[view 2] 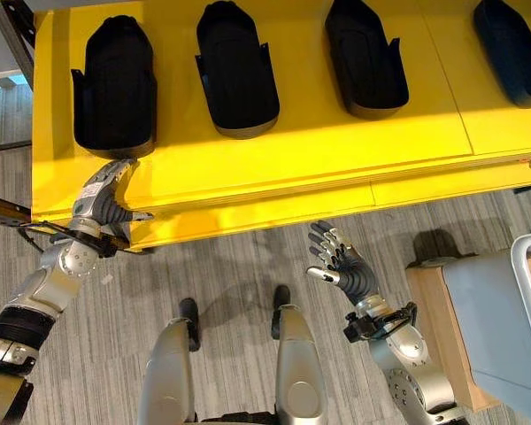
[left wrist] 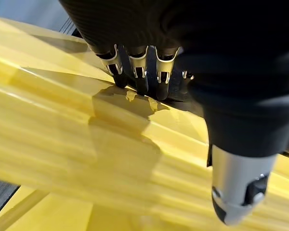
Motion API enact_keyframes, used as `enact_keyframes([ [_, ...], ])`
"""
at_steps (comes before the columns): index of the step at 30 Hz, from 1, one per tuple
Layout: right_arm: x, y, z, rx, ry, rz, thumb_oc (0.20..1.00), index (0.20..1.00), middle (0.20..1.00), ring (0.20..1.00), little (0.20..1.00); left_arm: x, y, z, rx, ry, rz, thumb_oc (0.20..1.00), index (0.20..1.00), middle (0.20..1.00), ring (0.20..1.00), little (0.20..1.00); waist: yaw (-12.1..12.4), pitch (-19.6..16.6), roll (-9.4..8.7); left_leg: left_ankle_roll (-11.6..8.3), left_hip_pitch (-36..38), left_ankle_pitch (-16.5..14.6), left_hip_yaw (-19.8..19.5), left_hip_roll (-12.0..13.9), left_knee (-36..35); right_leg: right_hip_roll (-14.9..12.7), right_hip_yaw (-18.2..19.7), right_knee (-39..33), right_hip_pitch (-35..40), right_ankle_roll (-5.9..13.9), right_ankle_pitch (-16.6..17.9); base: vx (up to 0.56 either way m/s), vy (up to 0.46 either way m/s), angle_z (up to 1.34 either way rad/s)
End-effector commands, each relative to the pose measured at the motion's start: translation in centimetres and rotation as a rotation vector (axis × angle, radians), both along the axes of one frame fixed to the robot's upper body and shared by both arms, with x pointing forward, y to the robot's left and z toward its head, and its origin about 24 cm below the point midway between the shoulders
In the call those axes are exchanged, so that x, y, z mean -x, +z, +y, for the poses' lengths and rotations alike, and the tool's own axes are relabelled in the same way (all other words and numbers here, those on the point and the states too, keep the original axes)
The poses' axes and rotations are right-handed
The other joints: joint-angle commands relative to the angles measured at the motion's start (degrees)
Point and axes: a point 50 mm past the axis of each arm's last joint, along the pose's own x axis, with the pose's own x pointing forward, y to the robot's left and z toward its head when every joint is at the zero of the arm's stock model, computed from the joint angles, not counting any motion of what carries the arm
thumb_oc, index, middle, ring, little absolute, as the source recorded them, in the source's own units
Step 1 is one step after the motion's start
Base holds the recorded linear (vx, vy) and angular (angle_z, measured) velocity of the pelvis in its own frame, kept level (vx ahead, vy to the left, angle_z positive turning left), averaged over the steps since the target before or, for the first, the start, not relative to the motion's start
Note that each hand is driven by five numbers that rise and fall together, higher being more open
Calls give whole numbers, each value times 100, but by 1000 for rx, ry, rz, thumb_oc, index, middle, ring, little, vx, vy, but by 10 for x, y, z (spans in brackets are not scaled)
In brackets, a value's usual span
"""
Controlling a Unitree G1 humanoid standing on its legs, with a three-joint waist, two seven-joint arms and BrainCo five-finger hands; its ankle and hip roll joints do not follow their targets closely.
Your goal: Move parts from the plastic box to the shelf.
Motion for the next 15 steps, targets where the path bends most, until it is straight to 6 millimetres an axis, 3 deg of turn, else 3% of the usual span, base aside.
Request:
enact_keyframes([
  [1, 6, 18, 2, -37, 24, -86, 1000, 1000, 1000, 1000, 1000, -2, -26, 15, 0, 96, 130, 1000, 1000, 1000, 1000, 1000, -115, -285, -104, 58, 42, -112, 36, 35, 51, -153, 59, -265, 221, 258, 51, -69, 0, -4],
  [2, 6, 18, 2, -38, 24, -89, 1000, 1000, 1000, 1000, 1000, -2, -26, 14, 0, 96, 128, 1000, 1000, 1000, 1000, 1000, -118, -272, -120, 91, -30, 40, 57, 23, 26, -163, 54, -310, 159, 224, 188, 93, 12, -6],
  [3, 7, 17, 2, -40, 25, -86, 1000, 1000, 1000, 1000, 1000, -5, -25, 16, 11, 108, 127, 1000, 1000, 1000, 1000, 1000, -128, -296, -110, 56, 44, -110, 44, 35, 53, -152, 68, -266, 216, 265, 56, 0, 0, 0],
  [8, 8, 18, 2, -40, 26, -87, 1000, 1000, 1000, 1000, 1000, -9, -20, 15, 11, 106, 114, 1000, 1000, 1000, 1000, 1000, -146, -316, -124, 58, 48, -118, 55, 33, 54, -146, 74, -263, 224, 267, 56, 19, 2, 0],
  [10, 8, 17, 2, -36, 25, -85, 1000, 1000, 1000, 1000, 1000, -11, -15, 15, 12, 108, 98, 1000, 1000, 1000, 1000, 1000, -160, -321, -143, 89, -16, 38, 79, 23, 20, -158, 81, -307, 160, 238, 195, -33, -1, 0],
  [11, 8, 17, 2, -37, 27, -82, 1000, 1000, 1000, 1000, 1000, -12, -15, 16, 13, 114, 100, 1000, 1000, 1000, 1000, 1000, -159, -339, -129, 53, 57, -113, 64, 35, 51, -151, 80, -264, 224, 274, 59, -74, -1, -1],
  [12, 8, 17, 2, -37, 27, -84, 1000, 1000, 1000, 1000, 1000, -14, -11, 15, 13, 113, 89, 1000, 1000, 1000, 1000, 1000, -164, -331, -144, 86, -14, 39, 86, 22, 20, -159, 76, -312, 165, 241, 196, 88, 5, -1],
  [15, 8, 16, 2, -39, 28, -80, 1000, 1000, 1000, 1000, 1000, -15, -10, 16, 17, 117, 89, 1000, 1000, 1000, 1000, 1000, -171, -350, -123, 50, 58, -115, 72, 40, 56, -151, 83, -250, 219, 275, 56, 29, 4, 0],
])
